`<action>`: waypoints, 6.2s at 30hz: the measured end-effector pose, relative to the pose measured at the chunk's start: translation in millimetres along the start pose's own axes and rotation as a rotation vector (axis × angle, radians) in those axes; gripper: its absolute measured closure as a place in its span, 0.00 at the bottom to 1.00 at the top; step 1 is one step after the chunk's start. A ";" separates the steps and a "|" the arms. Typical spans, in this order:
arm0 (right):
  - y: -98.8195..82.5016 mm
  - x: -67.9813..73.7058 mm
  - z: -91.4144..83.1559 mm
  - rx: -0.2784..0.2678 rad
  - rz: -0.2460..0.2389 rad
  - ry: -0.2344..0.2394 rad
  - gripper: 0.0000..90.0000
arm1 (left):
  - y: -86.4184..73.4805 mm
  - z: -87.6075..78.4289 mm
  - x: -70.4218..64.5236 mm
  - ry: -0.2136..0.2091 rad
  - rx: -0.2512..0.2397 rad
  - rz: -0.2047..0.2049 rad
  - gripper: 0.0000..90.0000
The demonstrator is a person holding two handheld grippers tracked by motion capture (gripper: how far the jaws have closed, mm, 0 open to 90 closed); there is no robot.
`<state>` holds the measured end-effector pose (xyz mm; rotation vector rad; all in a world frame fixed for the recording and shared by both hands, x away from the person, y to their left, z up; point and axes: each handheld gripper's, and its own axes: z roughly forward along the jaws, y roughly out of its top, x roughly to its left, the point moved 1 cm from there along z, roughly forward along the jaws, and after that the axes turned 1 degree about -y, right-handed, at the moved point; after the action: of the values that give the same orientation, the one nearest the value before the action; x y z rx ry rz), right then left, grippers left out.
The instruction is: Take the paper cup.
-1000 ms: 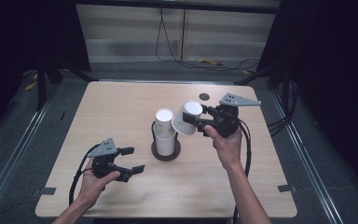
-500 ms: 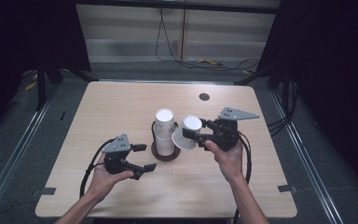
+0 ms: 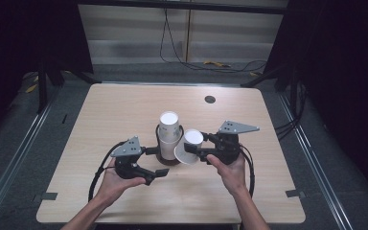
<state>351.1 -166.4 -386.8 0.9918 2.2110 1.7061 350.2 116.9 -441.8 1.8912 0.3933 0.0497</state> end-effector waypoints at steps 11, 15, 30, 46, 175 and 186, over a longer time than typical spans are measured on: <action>-7.8 3.6 8.7 0.008 0.010 0.058 0.40 | -6.6 -1.9 2.6 -0.030 -0.042 -0.030 0.22; -5.7 13.4 14.0 0.006 0.016 0.110 0.40 | -6.0 -1.7 1.0 -0.052 -0.054 -0.045 0.21; -5.2 27.9 25.4 0.032 -0.021 0.154 0.40 | -7.5 1.7 1.5 -0.104 -0.072 -0.077 0.18; -10.4 37.7 41.4 0.073 -0.038 0.187 0.40 | -10.8 6.5 1.3 -0.125 -0.072 -0.089 0.22; -27.5 26.6 46.3 0.429 -0.170 0.118 0.25 | -8.6 -1.1 11.6 -0.013 0.379 0.019 0.34; -28.3 27.0 50.6 0.516 -0.197 0.157 0.30 | -10.6 5.3 10.5 -0.004 0.438 0.050 0.34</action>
<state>345.4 -113.6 -422.3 0.7102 2.8230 1.1893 358.7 118.4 -455.0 2.3327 0.3748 -0.0082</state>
